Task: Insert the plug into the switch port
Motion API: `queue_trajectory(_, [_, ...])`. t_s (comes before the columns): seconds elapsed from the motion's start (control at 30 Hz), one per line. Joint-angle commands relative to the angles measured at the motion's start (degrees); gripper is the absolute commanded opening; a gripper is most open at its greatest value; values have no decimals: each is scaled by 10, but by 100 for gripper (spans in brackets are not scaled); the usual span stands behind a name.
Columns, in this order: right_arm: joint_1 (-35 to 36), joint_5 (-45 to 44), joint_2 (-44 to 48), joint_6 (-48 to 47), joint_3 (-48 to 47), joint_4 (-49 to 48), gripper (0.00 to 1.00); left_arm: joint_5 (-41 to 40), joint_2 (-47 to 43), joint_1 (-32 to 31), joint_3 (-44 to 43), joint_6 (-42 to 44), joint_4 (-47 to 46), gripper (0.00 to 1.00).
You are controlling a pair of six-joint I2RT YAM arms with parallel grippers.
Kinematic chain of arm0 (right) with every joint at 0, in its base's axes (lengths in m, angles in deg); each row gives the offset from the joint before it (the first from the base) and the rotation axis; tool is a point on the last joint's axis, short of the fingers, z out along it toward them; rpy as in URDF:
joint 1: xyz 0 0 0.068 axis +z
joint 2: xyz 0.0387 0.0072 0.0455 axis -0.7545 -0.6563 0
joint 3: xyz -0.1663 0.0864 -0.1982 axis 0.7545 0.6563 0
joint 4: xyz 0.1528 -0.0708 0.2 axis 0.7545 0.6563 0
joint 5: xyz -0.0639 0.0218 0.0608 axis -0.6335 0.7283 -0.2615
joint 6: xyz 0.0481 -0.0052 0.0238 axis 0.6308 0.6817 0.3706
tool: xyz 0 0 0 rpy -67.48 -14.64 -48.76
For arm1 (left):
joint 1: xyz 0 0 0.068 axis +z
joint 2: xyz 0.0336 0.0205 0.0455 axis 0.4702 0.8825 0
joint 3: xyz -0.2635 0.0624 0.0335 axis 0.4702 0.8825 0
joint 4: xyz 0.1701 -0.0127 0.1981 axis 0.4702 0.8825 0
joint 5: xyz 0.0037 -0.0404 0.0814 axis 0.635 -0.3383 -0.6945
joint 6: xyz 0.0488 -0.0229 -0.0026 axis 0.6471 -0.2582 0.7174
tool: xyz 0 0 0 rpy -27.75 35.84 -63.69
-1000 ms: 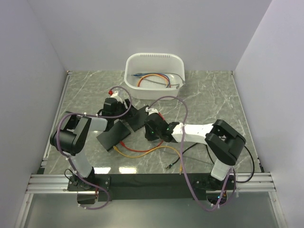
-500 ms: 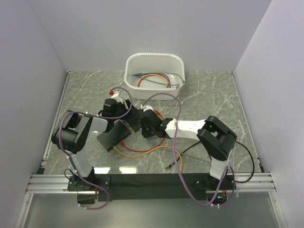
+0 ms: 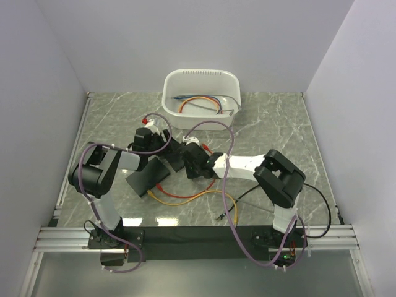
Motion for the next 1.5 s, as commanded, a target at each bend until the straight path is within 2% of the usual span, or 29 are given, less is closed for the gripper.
queue_trajectory(0.0, [3, -15, -5, -11, -34, 6, 0, 18, 15, 4, -18, 9, -5, 71])
queue_trajectory(0.5, [5, -14, -38, -20, -85, 25, 0, 29, 30, 4, -10, 15, -17, 70])
queue_trajectory(0.87, [5, -59, -34, -43, -87, 26, 0, 31, 36, 4, -10, 21, -15, 70])
queue_trajectory(1.47, [-1, -45, -30, -147, -95, 17, 0, 31, 45, 4, -12, 32, -9, 70])
